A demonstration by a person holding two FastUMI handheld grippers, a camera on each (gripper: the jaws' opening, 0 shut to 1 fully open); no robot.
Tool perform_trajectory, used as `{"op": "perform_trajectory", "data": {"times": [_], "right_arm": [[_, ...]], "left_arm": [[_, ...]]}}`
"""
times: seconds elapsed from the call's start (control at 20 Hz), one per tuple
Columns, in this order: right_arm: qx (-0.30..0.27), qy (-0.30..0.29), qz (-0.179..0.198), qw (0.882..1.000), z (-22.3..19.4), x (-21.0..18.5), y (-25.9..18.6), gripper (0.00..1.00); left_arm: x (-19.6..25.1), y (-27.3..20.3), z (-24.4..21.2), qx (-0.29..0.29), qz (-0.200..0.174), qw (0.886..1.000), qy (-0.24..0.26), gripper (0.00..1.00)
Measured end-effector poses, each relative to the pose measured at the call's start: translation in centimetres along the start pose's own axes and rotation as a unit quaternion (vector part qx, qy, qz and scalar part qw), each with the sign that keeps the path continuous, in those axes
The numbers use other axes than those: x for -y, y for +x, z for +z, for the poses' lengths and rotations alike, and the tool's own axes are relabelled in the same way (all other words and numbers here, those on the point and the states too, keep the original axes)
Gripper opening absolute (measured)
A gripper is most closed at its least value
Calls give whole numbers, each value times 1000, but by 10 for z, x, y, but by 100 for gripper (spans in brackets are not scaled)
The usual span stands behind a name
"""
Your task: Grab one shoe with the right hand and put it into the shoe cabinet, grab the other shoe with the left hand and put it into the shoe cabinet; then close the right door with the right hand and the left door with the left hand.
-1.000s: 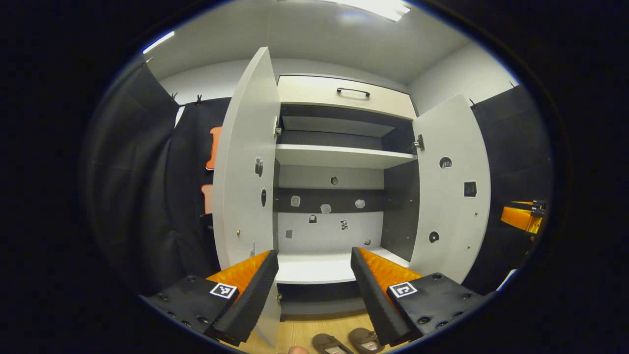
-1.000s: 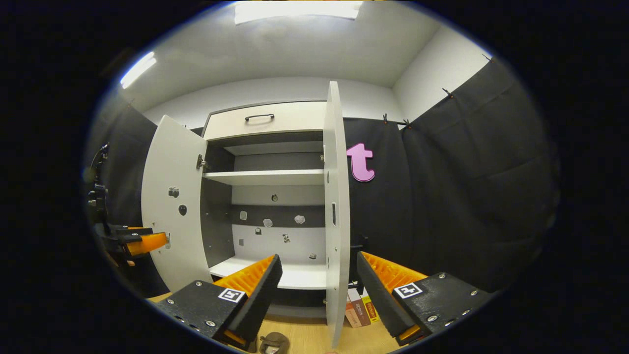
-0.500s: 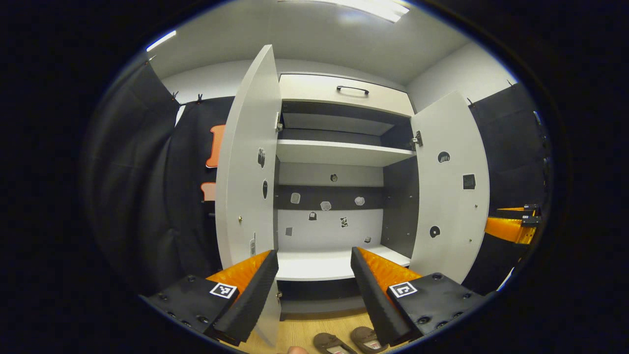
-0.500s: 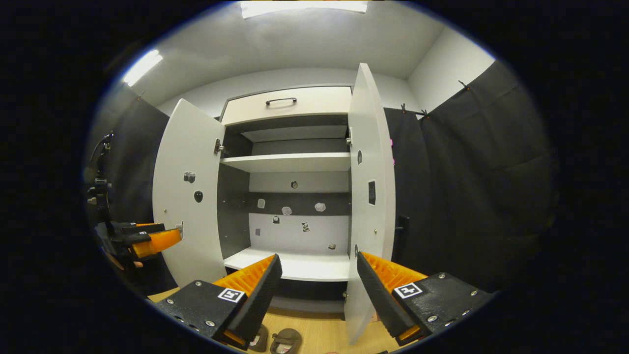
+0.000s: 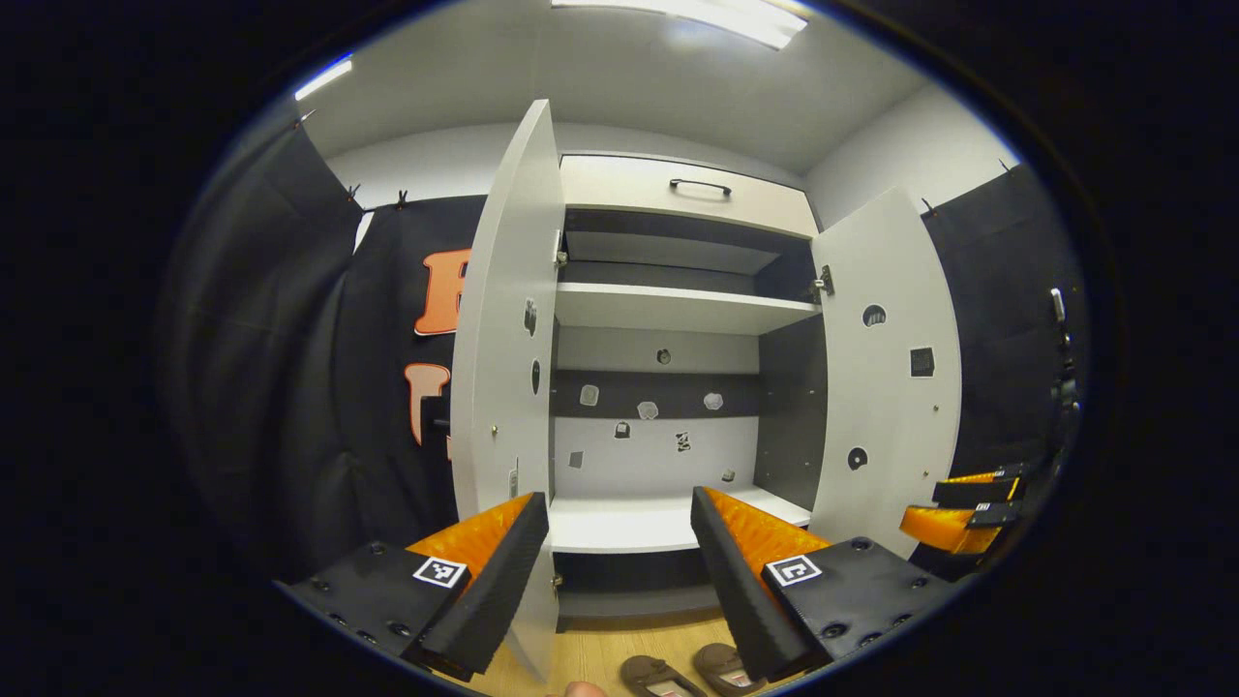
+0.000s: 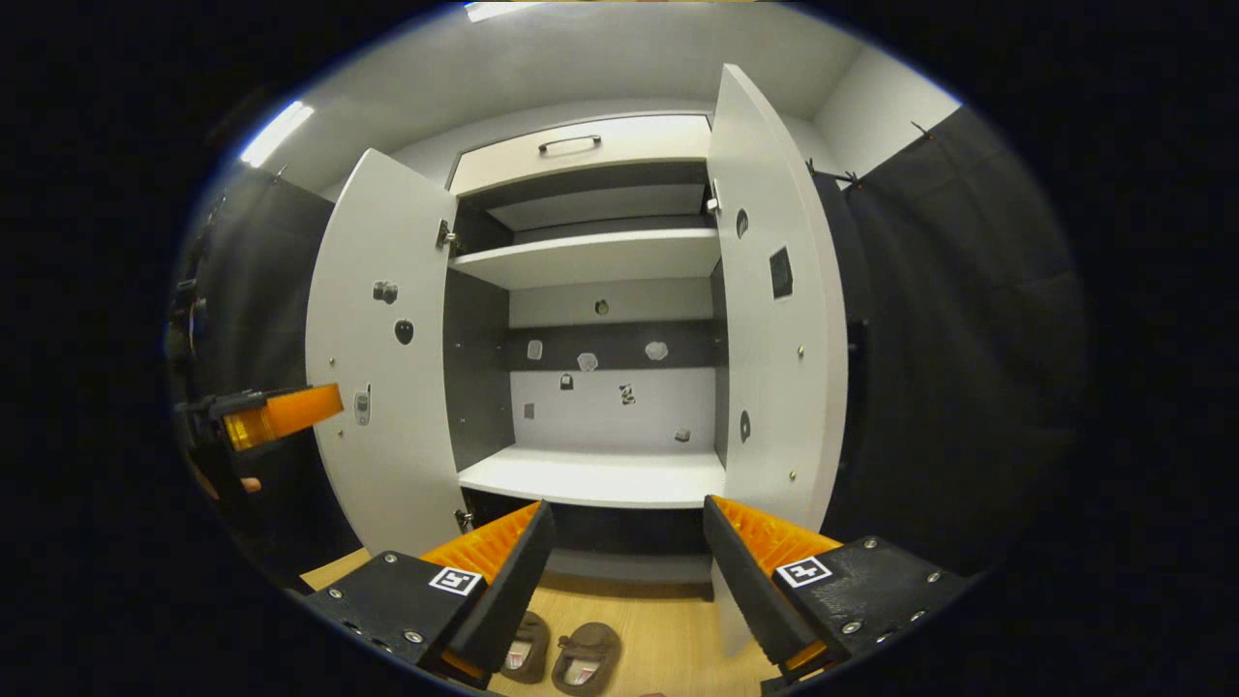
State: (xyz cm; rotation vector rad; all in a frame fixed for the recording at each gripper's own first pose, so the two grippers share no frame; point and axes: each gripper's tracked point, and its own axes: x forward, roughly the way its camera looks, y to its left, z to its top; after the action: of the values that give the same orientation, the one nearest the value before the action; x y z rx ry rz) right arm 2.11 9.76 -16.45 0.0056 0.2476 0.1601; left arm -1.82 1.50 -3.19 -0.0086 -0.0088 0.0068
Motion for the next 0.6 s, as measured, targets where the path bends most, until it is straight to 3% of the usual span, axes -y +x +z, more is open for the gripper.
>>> {"op": "perform_trajectory", "data": {"times": [0.25,0.45,0.6], "right_arm": [[-77,2,17,997,-113,-15,18,94],[-135,-14,25,990,-192,-23,27,95],[-185,7,26,982,-250,-26,33,95]], "left_arm": [[-2,-3,2,8,11,1000,13,97],[2,-8,6,24,12,999,30,96],[8,-11,7,27,1,999,19,94]]}}
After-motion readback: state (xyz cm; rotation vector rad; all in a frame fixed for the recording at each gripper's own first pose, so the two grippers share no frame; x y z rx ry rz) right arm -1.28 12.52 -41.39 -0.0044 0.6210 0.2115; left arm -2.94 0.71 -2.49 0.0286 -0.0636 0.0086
